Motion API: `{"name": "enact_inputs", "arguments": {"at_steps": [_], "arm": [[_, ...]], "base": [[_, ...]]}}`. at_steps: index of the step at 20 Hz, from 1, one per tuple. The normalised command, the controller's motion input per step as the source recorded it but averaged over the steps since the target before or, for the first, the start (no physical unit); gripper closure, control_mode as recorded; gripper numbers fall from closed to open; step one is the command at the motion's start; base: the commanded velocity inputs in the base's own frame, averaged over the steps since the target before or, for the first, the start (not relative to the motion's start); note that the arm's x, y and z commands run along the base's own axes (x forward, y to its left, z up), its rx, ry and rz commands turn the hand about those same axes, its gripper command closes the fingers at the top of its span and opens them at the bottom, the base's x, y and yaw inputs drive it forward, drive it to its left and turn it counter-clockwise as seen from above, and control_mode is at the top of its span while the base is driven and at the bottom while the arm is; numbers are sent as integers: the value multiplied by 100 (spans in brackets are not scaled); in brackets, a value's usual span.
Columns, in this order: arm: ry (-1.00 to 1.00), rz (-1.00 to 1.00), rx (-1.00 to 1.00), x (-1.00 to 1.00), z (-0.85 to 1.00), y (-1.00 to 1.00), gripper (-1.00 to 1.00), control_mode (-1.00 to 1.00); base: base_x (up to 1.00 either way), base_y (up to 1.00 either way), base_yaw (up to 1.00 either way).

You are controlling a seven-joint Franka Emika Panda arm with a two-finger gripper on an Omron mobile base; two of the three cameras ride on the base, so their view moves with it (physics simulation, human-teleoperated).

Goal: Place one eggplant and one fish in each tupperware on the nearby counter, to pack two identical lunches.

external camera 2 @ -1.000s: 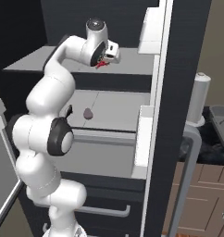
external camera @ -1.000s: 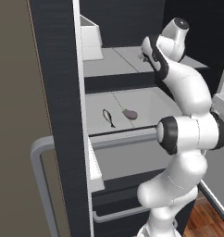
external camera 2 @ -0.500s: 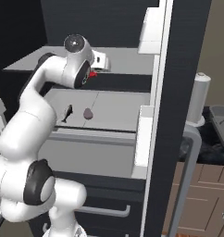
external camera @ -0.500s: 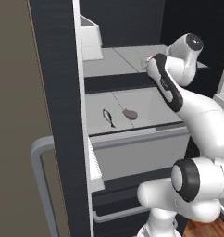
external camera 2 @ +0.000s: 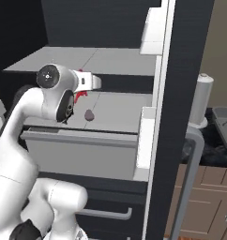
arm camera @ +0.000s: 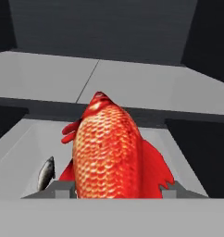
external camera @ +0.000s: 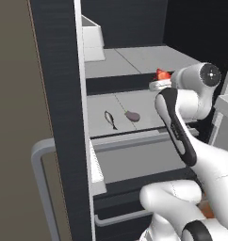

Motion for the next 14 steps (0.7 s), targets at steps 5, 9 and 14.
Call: {"name": "enact_inputs", "arguments": {"at_steps": [5,9,14], "arm": [[0,0,-9,-100,0,9,100,-100],[-1,0,-7,-100,-5,1,100,-100],[-1,0,-1,-20,0,0,100,100]], "base": [[0,0,0],[0,0,0],[-80,-9,0]]}}
